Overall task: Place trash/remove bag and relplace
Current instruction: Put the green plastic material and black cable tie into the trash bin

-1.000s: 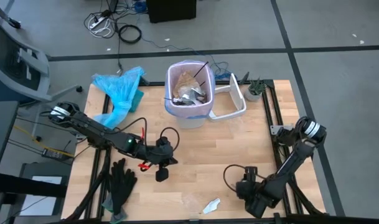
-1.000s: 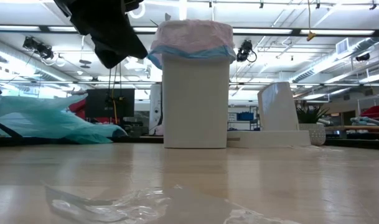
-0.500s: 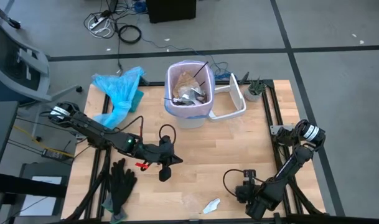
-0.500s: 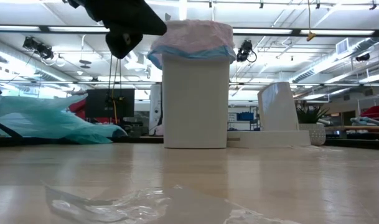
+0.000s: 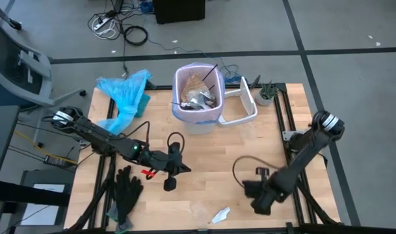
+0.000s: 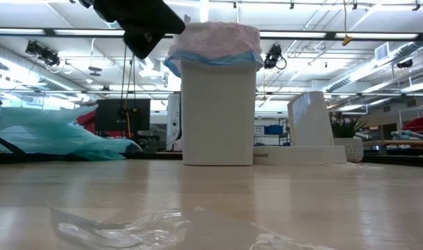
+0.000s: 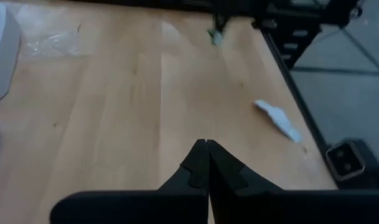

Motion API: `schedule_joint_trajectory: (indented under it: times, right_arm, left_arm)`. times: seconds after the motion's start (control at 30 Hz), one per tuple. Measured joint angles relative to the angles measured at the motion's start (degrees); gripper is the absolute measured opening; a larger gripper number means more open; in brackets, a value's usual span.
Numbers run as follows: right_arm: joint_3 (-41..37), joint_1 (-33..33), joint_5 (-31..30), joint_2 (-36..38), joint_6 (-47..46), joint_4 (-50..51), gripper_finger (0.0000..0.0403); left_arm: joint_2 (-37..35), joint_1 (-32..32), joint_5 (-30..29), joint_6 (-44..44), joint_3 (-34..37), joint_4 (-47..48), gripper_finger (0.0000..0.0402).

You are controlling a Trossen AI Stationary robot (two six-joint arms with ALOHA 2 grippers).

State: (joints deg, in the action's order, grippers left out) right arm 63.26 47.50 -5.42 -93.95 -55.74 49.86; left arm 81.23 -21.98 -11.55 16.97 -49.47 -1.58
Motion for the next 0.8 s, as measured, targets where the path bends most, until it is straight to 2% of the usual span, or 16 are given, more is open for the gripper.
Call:
schedule_joint_trajectory:
  times: [0.17,0.4,0.53,0.67,0.8]
  right_arm:
    - [5.44,-6.22,-0.95,2.99,5.99,6.59,0.0001]
    - [17.93,-17.02,-3.75,3.03,17.70,12.90,0.0001]
    - [24.86,-23.27,-4.17,3.05,24.01,13.77,0.0000]
    - [31.61,-28.59,-7.13,3.06,29.48,13.83,0.0000]
    - [37.89,-33.74,-10.84,3.08,34.17,11.89,0.0000]
  left_arm:
    - [0.00,0.01,0.53,-3.42,0.00,1.94,0.0001]
    - [0.00,0.16,2.12,-5.21,0.00,6.21,0.0001]
    - [0.00,0.22,2.51,-7.25,0.00,8.69,0.0001]
    - [0.00,0.64,2.76,-9.73,0.10,10.53,0.0001]
    - [-0.83,1.98,4.89,-10.63,4.28,5.99,0.0001]
